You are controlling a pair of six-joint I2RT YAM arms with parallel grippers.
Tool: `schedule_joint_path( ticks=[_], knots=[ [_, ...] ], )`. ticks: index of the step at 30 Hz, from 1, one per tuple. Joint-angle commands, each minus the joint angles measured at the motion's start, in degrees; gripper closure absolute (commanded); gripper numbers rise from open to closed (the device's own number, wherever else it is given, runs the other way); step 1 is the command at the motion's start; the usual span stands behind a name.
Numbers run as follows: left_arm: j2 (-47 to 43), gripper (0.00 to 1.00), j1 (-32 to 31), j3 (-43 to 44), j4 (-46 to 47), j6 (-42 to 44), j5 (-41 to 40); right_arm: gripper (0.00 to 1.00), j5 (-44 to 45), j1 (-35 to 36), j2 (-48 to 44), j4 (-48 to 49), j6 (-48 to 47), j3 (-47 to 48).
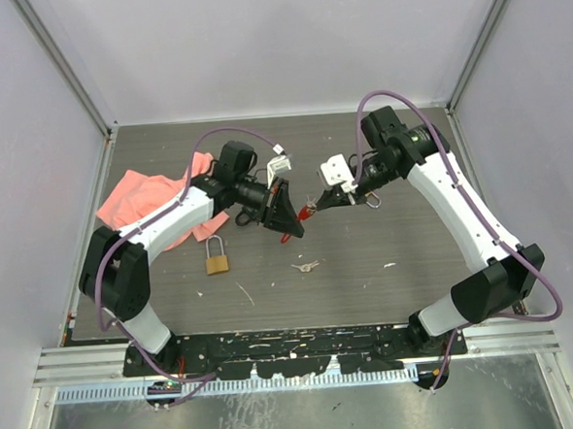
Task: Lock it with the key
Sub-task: Lock the lock.
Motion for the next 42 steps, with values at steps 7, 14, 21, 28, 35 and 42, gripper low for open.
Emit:
schedule_joint_path(
  ticks=[7, 14, 21, 28, 35, 42],
  knots=[
    [-3.0, 1.0, 0.4, 3.2, 4.7, -0.6, 3.1, 0.89, 2.0, 0.9, -1.4, 12.8, 21.6, -1.4],
    [-2.6, 1.0, 0.4, 3.7, 3.9, -1.3, 5.4, 0.95, 0.8, 1.0, -2.0, 10.2, 13.4, -2.5],
    [0.4, 1.0, 0.5, 4.0, 11.9, -12.4, 11.0, 0.99, 0.5, 1.0, -0.4, -4.4, -11.9, -1.2],
    [2.3, 1.0, 0.9, 3.7, 20.3, -21.0, 12.2, 0.97, 5.6, 0.9, -4.5, 4.8, -9.2, -5.0],
    [2.6, 1.0, 0.6, 2.5, 21.4, -22.4, 12.0, 0.79, 7.4, 0.6, -4.4, 13.9, 4.3, -3.9],
    [1.7, 1.0, 0.7, 1.2, 22.2, -22.7, 11.6, 0.55, 2.6, -4.2, -3.3, 14.7, 16.2, -1.2]
  ],
)
